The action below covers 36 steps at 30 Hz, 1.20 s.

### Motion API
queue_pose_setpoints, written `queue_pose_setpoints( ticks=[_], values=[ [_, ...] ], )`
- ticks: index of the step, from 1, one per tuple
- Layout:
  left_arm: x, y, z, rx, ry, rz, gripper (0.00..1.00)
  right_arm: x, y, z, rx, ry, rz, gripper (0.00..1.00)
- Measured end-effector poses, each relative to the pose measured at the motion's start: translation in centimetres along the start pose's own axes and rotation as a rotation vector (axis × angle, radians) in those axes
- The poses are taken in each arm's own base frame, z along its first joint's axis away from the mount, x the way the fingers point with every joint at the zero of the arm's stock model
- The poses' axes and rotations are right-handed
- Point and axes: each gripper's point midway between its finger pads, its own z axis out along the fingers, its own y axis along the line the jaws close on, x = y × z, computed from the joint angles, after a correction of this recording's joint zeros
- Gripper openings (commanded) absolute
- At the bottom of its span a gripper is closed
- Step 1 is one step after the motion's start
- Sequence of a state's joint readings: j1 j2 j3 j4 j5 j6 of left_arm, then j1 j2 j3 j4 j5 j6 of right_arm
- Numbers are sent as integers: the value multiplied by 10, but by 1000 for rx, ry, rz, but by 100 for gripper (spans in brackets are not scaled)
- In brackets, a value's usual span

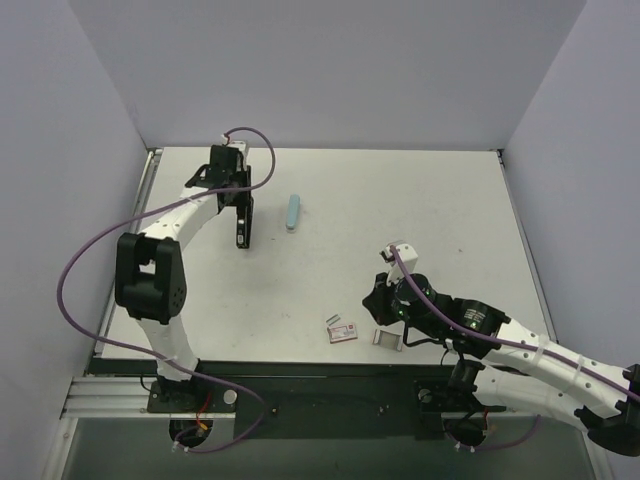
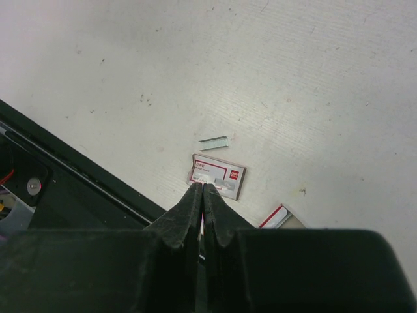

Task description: Unload the staples from the stapler

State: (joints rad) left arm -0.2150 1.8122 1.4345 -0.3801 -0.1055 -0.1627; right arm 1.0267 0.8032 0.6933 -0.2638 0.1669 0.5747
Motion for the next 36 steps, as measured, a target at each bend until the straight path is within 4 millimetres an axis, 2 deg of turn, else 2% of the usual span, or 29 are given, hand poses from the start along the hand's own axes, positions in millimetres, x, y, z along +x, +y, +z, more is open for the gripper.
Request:
queue_pose_setpoints(
  ticks=[7, 11, 12, 21, 25, 27, 29, 31, 32, 36],
  values=[
    [-1, -3, 48, -12, 50, 48, 0, -1, -3, 2, 10, -1, -13, 0],
    [-1, -3, 65, -24, 69, 57, 1, 1, -6, 6, 21, 14, -17, 0],
    [0, -3, 68, -25, 75, 58, 8, 2, -6, 7, 22, 19, -18, 0],
    [8, -3, 80, -28, 102, 61, 33, 5, -7, 10, 22, 39, -15, 2],
    [10, -2, 81, -30, 106, 62, 56, 6, -6, 10, 15, 43, -10, 4],
    [12, -1, 82, -34, 106, 66, 58, 6, -5, 9, 12, 44, -6, 5],
    [16, 1, 83, -46, 112, 68, 76, 9, -5, 9, 9, 49, -3, 6],
    [15, 4, 81, -56, 110, 77, 78, 10, -5, 9, 6, 53, 2, 7],
    [13, 5, 80, -62, 105, 76, 87, 10, -5, 9, 4, 54, 6, 8],
    [-4, 7, 64, -77, 57, 69, 89, 11, -3, 8, -4, 57, 15, 10]
  ],
)
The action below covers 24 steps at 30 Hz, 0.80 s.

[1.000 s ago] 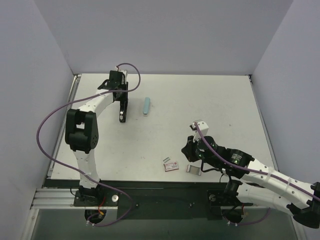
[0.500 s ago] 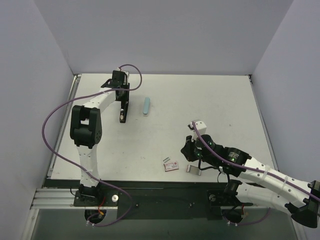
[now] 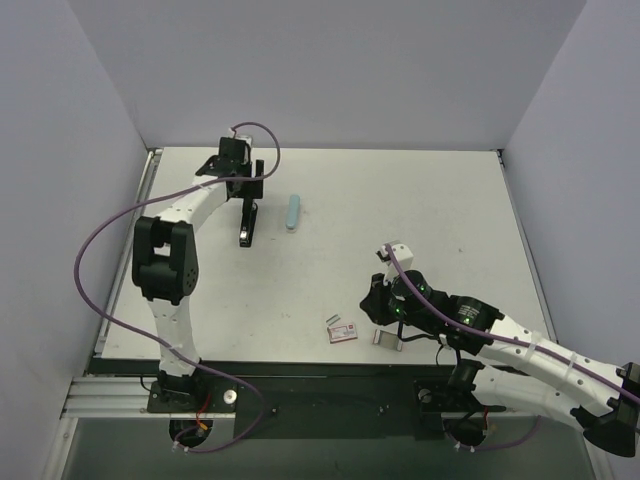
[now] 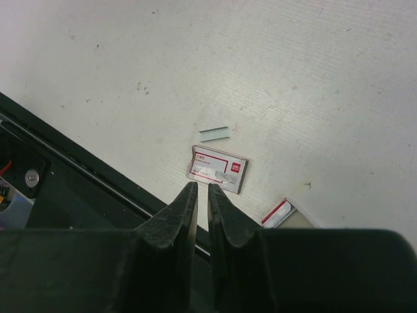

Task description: Unload the staples from the stapler

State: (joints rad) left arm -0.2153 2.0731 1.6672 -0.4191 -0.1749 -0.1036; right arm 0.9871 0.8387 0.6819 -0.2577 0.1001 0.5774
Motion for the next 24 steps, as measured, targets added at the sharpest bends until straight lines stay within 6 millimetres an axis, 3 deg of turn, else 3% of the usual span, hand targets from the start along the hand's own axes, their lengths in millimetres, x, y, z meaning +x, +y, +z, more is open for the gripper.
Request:
queue_pose_setpoints(
  ticks=[4, 7, 10, 13, 18, 24],
  values=[
    [-25, -1, -33, 9, -79, -33, 90, 0, 1, 0, -2, 3, 3, 12],
    [-45, -12, -60, 36, -147, -52, 90, 1, 1, 1, -2, 5, 3, 13],
    [-56, -38, -82, 76, -197, -46, 91, 1, 1, 1, 0, 7, 6, 13],
    [-54, -76, -93, 119, -214, -8, 91, 1, 1, 1, 0, 7, 11, 13],
    [-41, -130, -87, 176, -190, 44, 91, 3, 0, -1, 3, 12, 20, 13],
    [-23, -144, -49, 163, -125, 39, 91, 1, 0, -4, -1, 4, 25, 14]
  ],
)
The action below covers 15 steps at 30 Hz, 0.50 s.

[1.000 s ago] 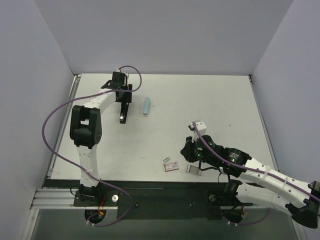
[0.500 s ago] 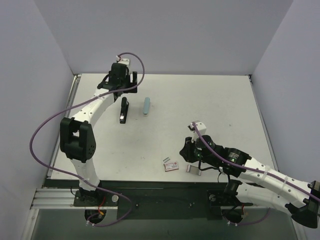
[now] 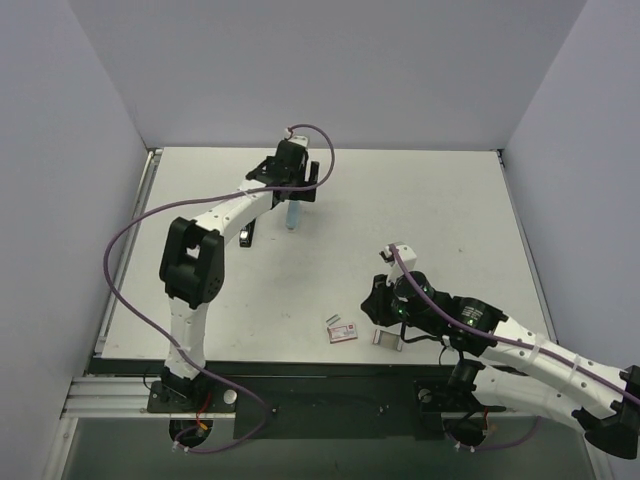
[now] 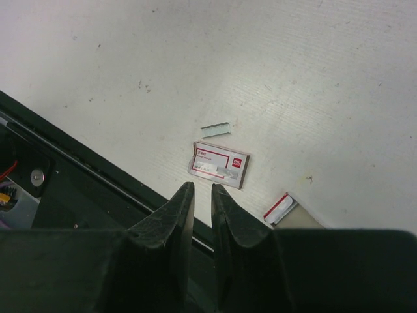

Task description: Unload the staples from the stapler

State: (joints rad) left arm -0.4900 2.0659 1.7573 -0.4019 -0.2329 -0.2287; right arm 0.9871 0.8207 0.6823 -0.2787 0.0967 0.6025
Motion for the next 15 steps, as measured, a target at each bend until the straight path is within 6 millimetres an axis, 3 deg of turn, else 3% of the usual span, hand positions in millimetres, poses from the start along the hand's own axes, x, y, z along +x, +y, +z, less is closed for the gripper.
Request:
queue_pose_setpoints(
  ticks=[6, 15],
  values=[
    [30, -1, 33, -27, 76, 13, 91, 0, -1, -3, 0, -1, 0, 14],
    [55, 0, 55, -59, 132, 10, 90, 1, -2, -3, 3, 3, -5, 14]
  ],
)
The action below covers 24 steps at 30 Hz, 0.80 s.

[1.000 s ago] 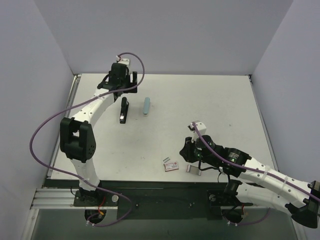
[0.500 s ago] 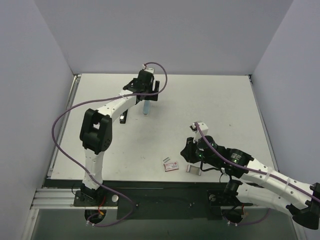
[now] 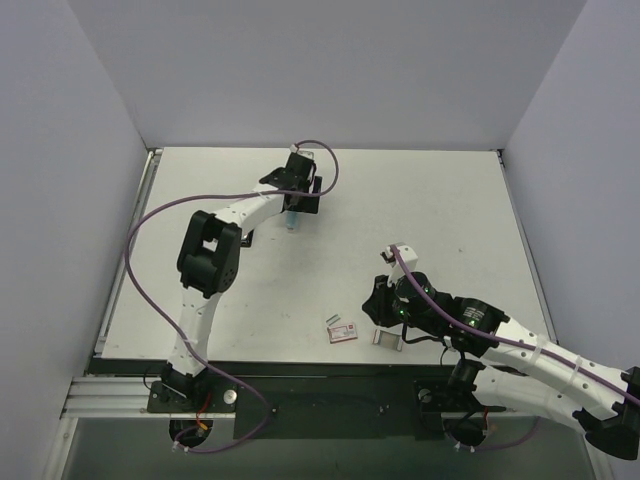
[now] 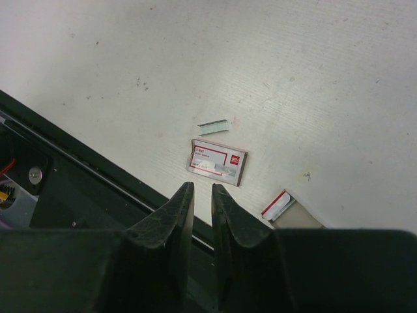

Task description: Unload the staples from the stapler

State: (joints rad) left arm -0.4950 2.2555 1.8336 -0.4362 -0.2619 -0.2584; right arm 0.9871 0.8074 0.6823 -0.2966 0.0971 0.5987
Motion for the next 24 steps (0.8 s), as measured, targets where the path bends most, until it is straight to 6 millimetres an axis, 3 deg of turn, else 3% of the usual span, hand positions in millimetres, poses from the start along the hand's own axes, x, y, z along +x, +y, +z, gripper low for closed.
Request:
queue_pose_setpoints(
  ticks=[13, 19, 24],
  values=[
    [8, 1, 12, -13, 20, 11, 70, 2, -1, 3, 7, 11, -7, 13],
    [6, 6, 12, -31, 13, 17, 67, 6, -2, 6, 11, 24, -10, 12],
    [5, 12, 12, -56, 7, 27, 43, 9, 0, 10, 4, 36, -10, 9]
  ],
)
